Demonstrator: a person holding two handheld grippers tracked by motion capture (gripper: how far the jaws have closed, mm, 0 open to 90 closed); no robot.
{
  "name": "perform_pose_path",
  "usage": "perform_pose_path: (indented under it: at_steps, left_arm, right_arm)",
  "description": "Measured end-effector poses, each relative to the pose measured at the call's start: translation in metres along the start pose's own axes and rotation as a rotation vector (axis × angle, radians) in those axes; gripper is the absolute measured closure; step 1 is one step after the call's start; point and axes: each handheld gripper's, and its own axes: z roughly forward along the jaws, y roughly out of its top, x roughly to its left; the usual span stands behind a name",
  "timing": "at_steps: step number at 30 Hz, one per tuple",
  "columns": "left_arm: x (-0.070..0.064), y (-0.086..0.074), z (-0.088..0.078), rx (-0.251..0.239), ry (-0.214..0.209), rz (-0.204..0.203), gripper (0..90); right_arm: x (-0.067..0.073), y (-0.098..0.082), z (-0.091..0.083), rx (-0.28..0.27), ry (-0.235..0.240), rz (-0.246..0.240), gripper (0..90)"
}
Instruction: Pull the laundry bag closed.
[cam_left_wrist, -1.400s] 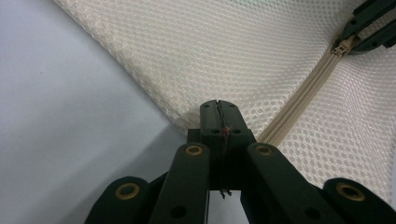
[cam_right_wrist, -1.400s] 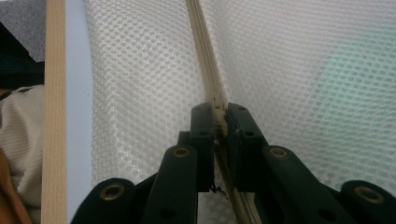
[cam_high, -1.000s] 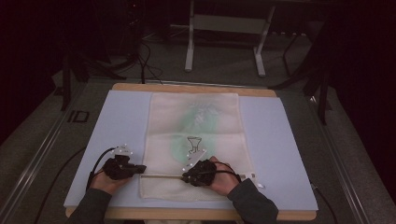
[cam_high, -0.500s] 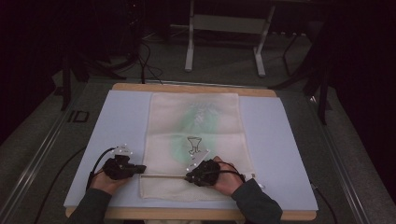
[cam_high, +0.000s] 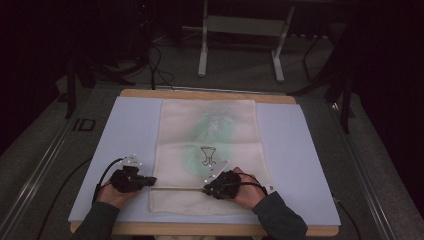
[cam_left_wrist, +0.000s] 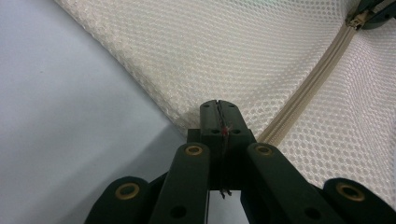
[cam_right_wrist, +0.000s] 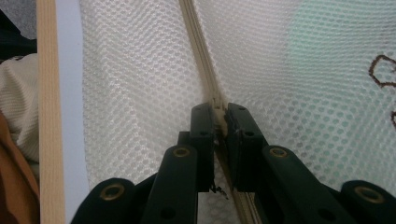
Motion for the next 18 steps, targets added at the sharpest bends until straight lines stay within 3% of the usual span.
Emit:
perform_pose_path:
  at_steps: [18]
  left_arm:
    - [0.0, 0.0, 0.0, 0.0, 0.0, -0.001, 90.0]
  right_arm:
    - [-0.003, -0.012, -0.008, 0.002, -0.006, 0.005, 82.2]
